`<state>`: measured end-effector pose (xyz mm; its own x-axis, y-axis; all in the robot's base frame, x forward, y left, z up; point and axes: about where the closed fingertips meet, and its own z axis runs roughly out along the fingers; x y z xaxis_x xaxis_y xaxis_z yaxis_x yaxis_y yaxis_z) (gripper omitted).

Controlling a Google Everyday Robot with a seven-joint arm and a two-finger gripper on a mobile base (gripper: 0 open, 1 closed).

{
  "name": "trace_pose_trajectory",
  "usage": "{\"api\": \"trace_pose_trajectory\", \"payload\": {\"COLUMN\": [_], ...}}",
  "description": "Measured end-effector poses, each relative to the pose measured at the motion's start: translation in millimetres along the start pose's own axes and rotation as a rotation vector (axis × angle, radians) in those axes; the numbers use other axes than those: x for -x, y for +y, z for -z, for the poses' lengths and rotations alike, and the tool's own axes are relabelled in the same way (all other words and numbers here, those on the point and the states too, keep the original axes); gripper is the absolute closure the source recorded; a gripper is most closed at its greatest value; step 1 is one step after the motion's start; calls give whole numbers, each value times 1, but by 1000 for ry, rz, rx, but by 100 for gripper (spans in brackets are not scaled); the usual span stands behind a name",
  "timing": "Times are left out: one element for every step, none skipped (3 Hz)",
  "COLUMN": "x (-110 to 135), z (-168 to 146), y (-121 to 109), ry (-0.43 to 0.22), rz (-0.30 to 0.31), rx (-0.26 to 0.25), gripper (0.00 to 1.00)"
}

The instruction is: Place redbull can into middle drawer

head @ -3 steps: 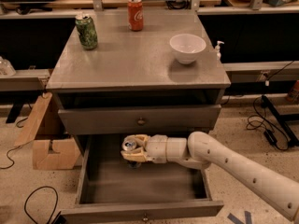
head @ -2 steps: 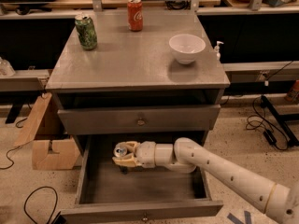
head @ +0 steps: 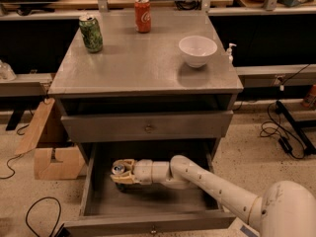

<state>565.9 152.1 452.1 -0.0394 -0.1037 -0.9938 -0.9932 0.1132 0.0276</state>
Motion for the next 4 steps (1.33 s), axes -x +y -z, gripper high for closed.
{"api": "trace_pose_trajectory", "payload": {"x": [-29, -23, -23, -23], "z": [-6, -6, -6, -6], "y": [6, 6, 6, 6], "ry": [-13, -13, -13, -13], "rz": [-24, -24, -24, -24], "rx": [12, 12, 12, 12], "gripper": [100, 86, 63, 39]}}
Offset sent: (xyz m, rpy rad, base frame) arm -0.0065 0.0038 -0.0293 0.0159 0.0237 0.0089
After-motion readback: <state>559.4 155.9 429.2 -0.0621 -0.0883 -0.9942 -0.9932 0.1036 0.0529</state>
